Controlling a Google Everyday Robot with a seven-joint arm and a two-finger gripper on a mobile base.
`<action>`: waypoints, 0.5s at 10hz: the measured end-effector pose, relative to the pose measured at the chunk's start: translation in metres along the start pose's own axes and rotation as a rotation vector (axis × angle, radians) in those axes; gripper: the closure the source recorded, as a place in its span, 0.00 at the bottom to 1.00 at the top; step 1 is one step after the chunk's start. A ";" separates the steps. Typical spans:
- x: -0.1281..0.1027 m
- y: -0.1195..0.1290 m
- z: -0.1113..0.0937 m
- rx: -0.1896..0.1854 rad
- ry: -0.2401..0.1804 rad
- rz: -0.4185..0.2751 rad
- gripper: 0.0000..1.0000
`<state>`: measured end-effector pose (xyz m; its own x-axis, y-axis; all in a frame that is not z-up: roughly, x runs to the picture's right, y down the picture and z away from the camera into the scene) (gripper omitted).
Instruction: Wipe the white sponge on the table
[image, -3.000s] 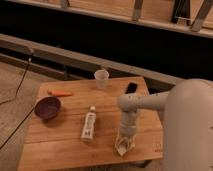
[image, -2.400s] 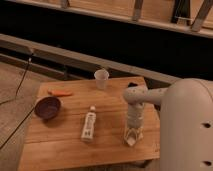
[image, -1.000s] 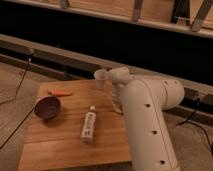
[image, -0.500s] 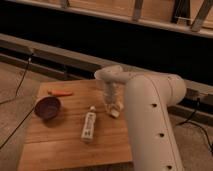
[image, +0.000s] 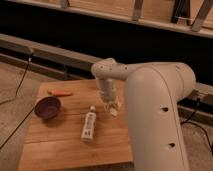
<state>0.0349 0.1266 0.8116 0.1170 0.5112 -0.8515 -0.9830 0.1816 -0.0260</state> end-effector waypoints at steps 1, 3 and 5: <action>0.000 -0.001 0.000 -0.001 -0.001 0.002 0.96; 0.000 0.000 -0.001 -0.001 -0.001 0.002 0.96; 0.000 -0.001 0.000 -0.001 0.000 0.003 0.96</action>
<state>0.0363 0.1261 0.8116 0.1138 0.5121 -0.8513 -0.9835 0.1793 -0.0237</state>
